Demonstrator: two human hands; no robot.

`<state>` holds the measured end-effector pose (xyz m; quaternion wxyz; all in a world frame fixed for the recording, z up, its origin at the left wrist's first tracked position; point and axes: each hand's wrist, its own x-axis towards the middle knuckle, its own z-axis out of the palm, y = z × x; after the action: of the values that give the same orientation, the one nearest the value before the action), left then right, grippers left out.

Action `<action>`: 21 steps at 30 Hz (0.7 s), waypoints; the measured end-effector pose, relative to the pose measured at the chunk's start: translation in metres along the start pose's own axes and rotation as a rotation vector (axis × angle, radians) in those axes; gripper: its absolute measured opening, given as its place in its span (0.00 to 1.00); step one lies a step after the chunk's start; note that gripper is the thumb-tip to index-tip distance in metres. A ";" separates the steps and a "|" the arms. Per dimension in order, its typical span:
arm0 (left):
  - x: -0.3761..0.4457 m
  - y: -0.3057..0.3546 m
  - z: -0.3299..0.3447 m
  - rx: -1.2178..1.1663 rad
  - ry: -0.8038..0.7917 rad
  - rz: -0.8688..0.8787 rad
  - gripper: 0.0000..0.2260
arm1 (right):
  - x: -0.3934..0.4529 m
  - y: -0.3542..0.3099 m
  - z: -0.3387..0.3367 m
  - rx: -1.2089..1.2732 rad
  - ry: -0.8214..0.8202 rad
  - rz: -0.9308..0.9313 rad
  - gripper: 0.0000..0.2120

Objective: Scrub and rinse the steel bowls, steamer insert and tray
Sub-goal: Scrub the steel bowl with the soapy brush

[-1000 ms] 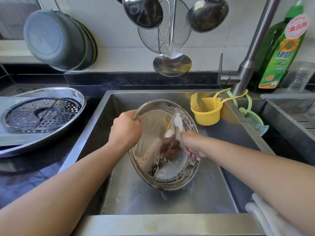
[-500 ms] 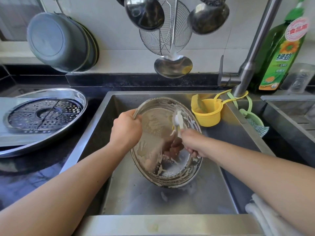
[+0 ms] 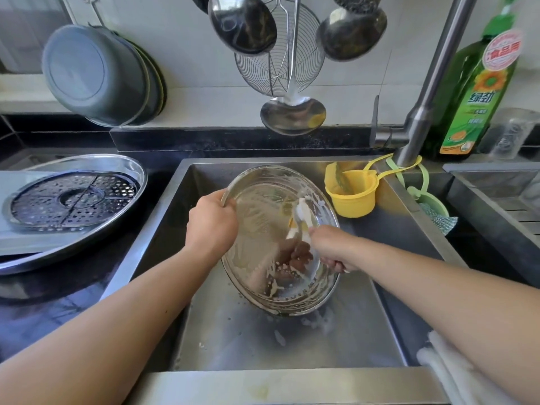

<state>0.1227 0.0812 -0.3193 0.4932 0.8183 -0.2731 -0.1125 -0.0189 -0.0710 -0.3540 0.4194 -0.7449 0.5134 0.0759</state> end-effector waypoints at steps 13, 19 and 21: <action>0.010 -0.009 -0.003 0.035 0.015 -0.067 0.14 | -0.006 -0.006 0.022 -0.112 -0.126 -0.079 0.20; 0.008 -0.008 -0.002 0.001 0.015 -0.091 0.16 | 0.005 0.001 0.012 -0.033 -0.065 0.002 0.19; 0.010 -0.010 -0.004 -0.007 0.024 -0.107 0.16 | -0.009 -0.008 0.031 -0.150 -0.105 -0.110 0.15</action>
<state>0.1363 0.0823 -0.3247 0.4924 0.8314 -0.2226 -0.1295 -0.0066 -0.0417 -0.3643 0.3925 -0.7961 0.4419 0.1301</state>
